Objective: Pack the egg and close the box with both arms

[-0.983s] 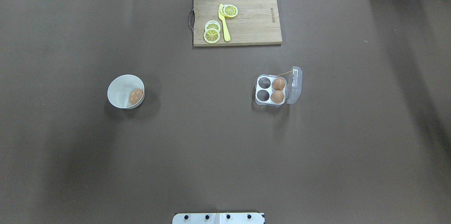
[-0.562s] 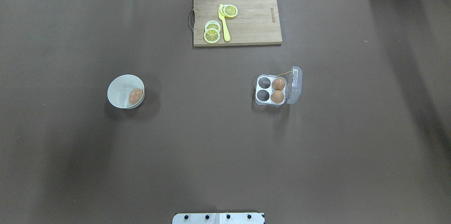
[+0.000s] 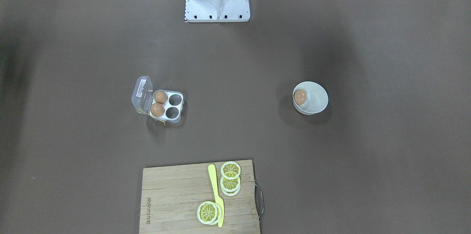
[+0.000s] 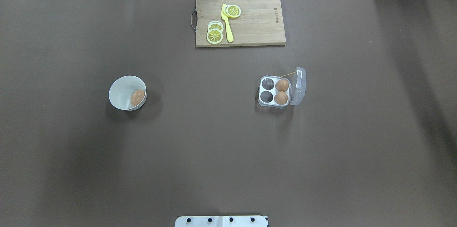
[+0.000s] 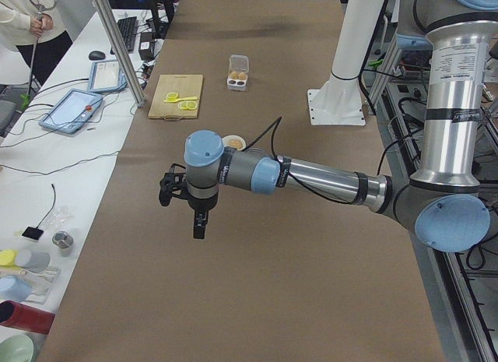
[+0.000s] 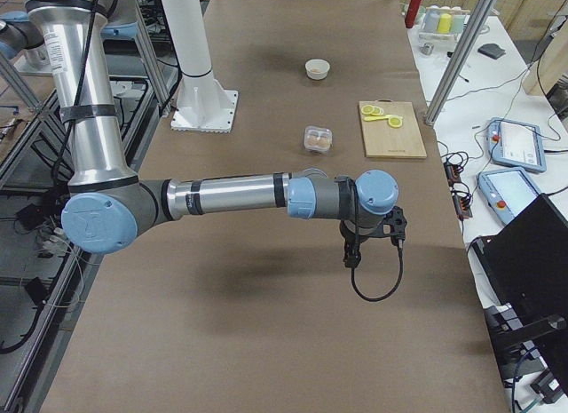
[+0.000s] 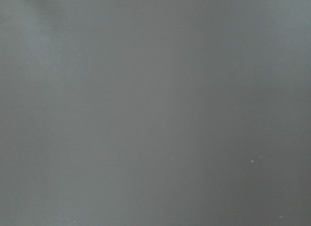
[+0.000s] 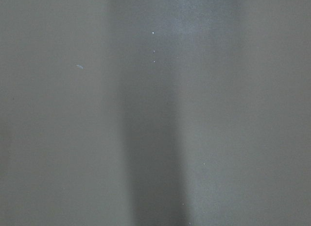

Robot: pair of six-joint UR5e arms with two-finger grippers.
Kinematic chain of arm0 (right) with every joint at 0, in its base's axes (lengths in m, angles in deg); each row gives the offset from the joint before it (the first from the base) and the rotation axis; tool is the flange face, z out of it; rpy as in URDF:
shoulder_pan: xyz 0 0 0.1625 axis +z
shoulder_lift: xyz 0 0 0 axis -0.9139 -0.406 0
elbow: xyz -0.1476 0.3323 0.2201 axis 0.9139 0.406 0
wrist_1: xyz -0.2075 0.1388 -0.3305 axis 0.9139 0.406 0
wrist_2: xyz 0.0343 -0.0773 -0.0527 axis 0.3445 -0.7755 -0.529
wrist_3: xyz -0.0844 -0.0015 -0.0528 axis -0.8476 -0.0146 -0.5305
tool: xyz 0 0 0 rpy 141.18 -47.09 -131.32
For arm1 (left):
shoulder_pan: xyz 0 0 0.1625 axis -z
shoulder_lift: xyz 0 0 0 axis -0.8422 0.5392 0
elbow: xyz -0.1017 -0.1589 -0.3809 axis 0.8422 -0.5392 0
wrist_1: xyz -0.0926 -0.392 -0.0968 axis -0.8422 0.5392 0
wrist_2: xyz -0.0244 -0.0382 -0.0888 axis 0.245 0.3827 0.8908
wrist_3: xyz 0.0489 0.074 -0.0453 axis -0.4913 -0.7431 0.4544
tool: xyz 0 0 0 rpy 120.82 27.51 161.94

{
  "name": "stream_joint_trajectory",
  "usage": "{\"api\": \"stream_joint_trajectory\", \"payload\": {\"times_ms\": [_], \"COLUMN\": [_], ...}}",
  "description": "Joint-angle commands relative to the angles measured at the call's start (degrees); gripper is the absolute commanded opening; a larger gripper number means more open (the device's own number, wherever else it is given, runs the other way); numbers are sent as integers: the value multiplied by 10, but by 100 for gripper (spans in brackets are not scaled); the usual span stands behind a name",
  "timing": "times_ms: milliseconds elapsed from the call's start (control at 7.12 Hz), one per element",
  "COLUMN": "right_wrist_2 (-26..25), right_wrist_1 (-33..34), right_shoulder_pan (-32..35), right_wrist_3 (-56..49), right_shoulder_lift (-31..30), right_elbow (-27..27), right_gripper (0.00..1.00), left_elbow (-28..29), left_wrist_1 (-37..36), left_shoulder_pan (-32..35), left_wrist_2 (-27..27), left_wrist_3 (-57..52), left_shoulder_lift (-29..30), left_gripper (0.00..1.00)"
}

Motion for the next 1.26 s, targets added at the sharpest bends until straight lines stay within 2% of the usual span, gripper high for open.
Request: {"api": "stream_joint_trajectory", "payload": {"times_ms": [0,140,281,421,562,702,983,1124], "right_wrist_2": [6,6,6,6,5,5,16,16], "right_wrist_1": [0,-2,-2,-2,-2,-2,-3,-3], "right_shoulder_pan": [0,0,-2,-5,-11,-15,-22,-25], "right_wrist_3": [3,2,2,3,3,3,5,6], "right_shoulder_lift": [0,-2,-2,-2,-3,-3,-2,2], "right_elbow": [-1,-2,-11,-12,-13,-13,-15,-15], "right_gripper": [100,100,100,100,100,100,100,100], "left_elbow": [-4,0,-12,-29,-57,-72,-61,-51], "left_wrist_1": [-1,-3,3,3,8,8,7,8], "left_shoulder_pan": [-30,-61,-102,-152,-207,-262,-372,-402], "left_wrist_2": [66,68,68,41,-29,-73,-157,-167], "left_wrist_3": [13,48,120,230,319,360,433,463], "left_shoulder_lift": [35,75,96,129,144,148,179,196], "left_gripper": [98,98,98,98,97,97,93,93]}}
